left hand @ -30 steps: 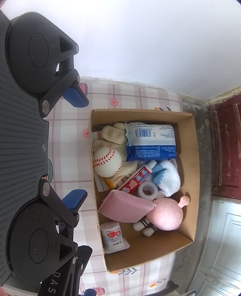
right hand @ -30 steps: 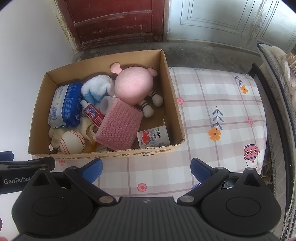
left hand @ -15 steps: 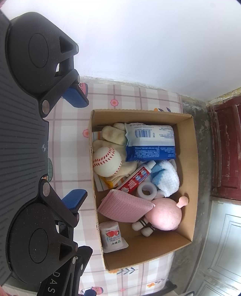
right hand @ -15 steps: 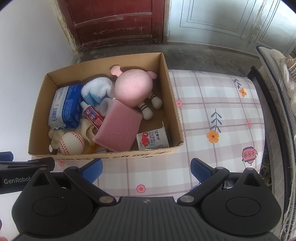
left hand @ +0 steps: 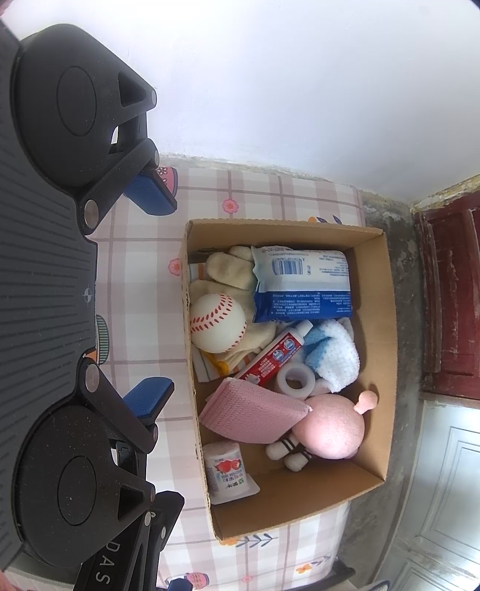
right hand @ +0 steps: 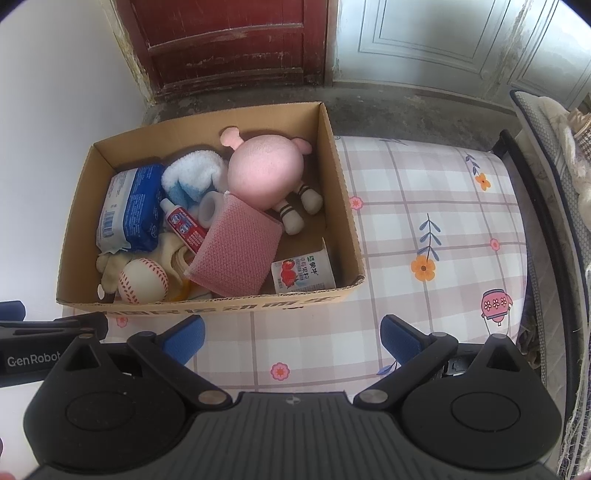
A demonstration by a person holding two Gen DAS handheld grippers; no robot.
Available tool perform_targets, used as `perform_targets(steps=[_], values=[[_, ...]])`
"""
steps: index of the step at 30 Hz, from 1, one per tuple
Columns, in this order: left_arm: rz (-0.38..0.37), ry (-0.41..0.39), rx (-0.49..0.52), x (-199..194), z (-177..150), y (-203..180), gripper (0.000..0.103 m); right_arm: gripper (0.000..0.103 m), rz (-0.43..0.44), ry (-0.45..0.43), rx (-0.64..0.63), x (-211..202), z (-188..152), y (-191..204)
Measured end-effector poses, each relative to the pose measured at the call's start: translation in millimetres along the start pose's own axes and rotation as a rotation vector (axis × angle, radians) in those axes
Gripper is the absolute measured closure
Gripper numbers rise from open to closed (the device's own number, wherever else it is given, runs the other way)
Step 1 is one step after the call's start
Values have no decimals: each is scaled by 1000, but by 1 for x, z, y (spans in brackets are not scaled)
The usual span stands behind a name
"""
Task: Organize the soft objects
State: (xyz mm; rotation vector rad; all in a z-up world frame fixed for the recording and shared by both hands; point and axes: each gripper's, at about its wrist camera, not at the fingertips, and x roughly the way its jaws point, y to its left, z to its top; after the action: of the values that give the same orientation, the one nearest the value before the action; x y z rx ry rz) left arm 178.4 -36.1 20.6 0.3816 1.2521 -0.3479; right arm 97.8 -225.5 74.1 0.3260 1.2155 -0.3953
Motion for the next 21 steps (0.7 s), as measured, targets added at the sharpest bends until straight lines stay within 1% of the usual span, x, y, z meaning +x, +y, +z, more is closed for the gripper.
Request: perform_targets(steps=[11, 21], values=[[9, 17, -1, -1, -11, 3, 8, 0, -3, 29, -7, 2, -12, 5], [13, 30, -9, -2, -17, 5, 8, 0, -4, 37, -26, 1, -17, 10]])
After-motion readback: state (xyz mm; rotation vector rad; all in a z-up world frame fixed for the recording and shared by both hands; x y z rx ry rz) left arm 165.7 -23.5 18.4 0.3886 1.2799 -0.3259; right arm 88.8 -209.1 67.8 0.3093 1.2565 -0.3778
